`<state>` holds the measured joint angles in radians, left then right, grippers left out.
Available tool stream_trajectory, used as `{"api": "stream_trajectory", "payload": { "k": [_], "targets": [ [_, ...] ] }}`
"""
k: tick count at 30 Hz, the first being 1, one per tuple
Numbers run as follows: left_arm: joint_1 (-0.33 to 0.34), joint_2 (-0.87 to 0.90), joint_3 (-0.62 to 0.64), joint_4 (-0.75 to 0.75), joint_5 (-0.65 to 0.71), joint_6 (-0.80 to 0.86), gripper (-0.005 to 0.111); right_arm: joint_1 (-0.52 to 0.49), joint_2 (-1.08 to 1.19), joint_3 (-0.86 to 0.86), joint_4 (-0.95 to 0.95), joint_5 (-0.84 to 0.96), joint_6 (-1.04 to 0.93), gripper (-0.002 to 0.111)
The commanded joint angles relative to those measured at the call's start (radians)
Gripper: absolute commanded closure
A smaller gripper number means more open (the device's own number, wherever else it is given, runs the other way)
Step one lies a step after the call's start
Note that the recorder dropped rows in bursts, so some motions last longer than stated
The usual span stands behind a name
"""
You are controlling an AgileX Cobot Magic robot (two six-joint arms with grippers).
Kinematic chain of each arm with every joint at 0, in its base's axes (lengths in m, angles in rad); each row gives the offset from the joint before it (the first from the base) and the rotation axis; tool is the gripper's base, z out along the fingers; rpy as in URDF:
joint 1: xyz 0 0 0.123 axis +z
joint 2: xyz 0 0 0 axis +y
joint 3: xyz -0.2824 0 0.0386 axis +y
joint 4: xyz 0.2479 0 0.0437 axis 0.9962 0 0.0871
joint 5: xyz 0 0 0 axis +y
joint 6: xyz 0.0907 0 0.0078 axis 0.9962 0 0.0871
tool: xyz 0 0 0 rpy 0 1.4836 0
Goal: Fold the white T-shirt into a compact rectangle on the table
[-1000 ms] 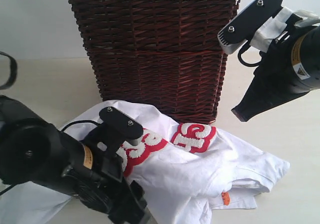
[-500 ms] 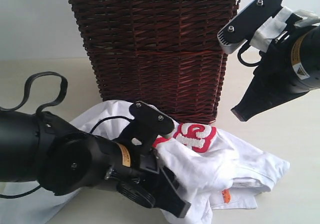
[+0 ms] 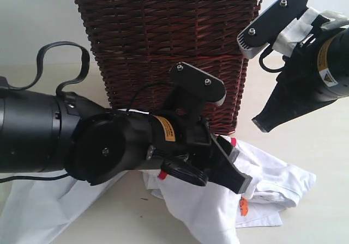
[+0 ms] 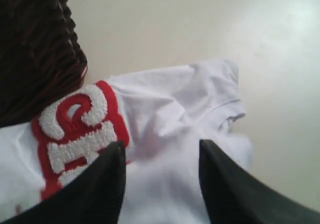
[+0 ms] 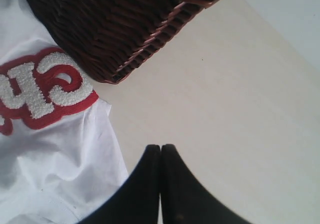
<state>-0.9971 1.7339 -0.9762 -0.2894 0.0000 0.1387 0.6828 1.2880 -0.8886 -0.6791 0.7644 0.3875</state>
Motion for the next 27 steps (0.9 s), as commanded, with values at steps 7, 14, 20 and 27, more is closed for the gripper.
{"api": "stream_trajectory", "payload": {
  "k": [7, 14, 20, 27],
  "targets": [
    [0.021, -0.006, -0.011, 0.065, 0.138, 0.043, 0.057, -0.002, -0.007, -0.007, -0.001, 0.000, -0.001, 0.108],
    [0.018, -0.145, -0.011, 0.105, 0.460, 0.211, 0.057, -0.002, -0.007, -0.007, -0.003, -0.001, -0.001, 0.108],
    [0.018, -0.107, 0.099, 0.103, 0.575, 0.562, 0.057, -0.002, -0.007, -0.007, -0.003, -0.001, -0.001, 0.108],
    [0.018, -0.036, 0.230, 0.106, 0.143, 0.671, 0.076, -0.002, -0.007, -0.007, 0.001, -0.005, -0.001, 0.108]
  ]
}}
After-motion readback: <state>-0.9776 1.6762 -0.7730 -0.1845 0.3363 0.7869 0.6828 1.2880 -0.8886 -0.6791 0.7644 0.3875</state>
